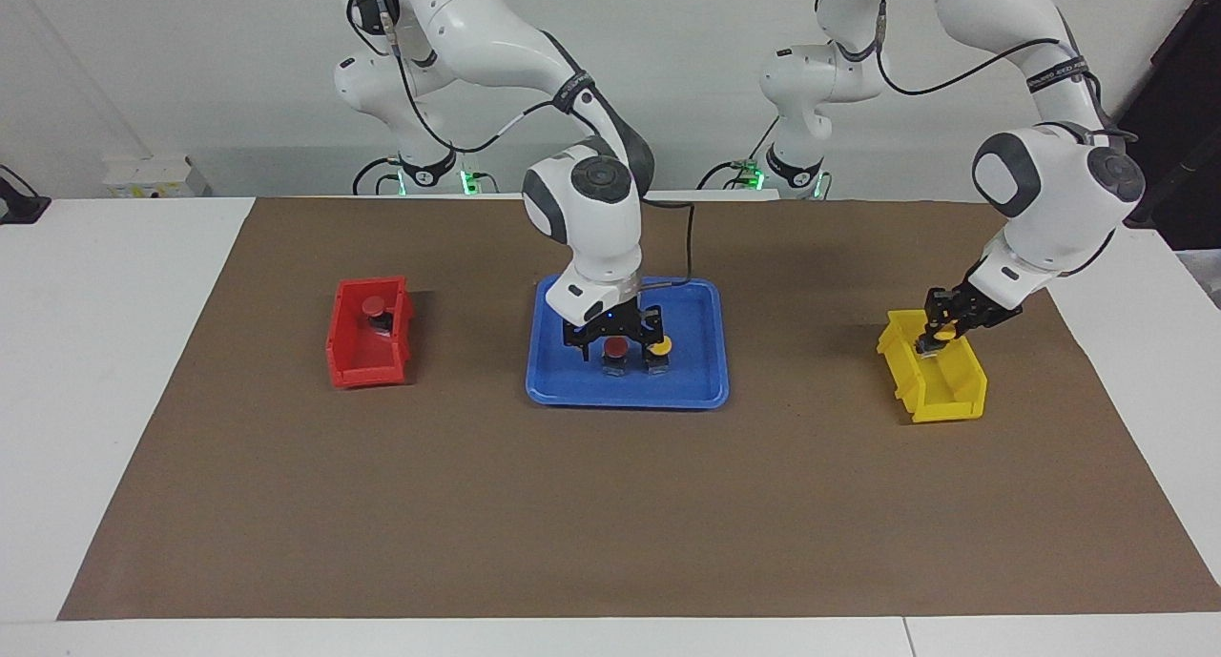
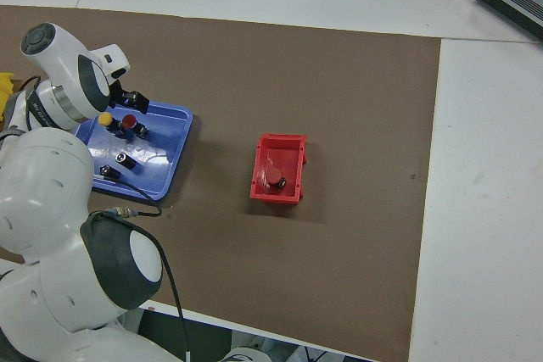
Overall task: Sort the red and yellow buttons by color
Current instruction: 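Drop the yellow button in the yellow bin while the right gripper reaches the tray, then grasp the second red button with the right gripper while the left gripper withdraws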
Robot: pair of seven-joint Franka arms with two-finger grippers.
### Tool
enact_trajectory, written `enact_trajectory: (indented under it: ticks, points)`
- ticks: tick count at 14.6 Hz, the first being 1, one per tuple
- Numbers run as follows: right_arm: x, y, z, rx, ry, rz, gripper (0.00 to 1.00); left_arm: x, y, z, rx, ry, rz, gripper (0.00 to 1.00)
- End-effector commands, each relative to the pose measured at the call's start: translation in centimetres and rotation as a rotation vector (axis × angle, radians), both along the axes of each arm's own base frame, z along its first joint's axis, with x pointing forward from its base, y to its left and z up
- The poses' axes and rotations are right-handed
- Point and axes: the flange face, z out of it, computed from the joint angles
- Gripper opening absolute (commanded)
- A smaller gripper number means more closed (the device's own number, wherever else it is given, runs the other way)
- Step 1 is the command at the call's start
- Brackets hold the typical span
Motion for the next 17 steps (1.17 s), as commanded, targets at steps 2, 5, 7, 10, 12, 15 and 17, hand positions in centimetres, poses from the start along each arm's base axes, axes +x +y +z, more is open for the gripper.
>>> enact_trajectory:
  ticks: [2, 5, 7, 10, 12, 15, 17]
  points:
    - [-1.9, -0.8, -0.3, -0.003, 0.003, 0.007, 0.78, -1.4, 0.1, -1.6, 0.017, -0.006, -0.01, 0.03]
    - [-2.1, -0.5, -0.3, 0.003, 0.005, 0.008, 0.77, -1.5, 0.3, -1.6, 0.015, 0.002, -0.002, 0.59]
    - [-2.1, -0.4, -0.3, 0.004, 0.006, 0.008, 0.77, -1.4, 0.5, -1.4, 0.015, 0.003, 0.002, 0.66]
    - [-2.2, -0.5, -0.3, 0.003, 0.007, 0.008, 0.75, -0.1, 0.4, 0.9, 0.014, 0.002, 0.003, 0.69]
    - [-2.5, 0.0, -0.3, 0.003, 0.007, 0.017, 0.71, 1.1, 0.0, 3.5, 0.012, 0.015, 0.011, 0.83]
    - [-2.6, 0.1, -0.3, 0.003, 0.007, 0.019, 0.56, 2.7, -8.1, 6.9, 0.029, 0.035, 0.079, 1.0]
    - [-2.6, 0.1, -0.3, 0.002, 0.008, 0.019, 0.4, 3.5, -15.7, 8.2, 0.069, 0.021, 0.114, 1.0]
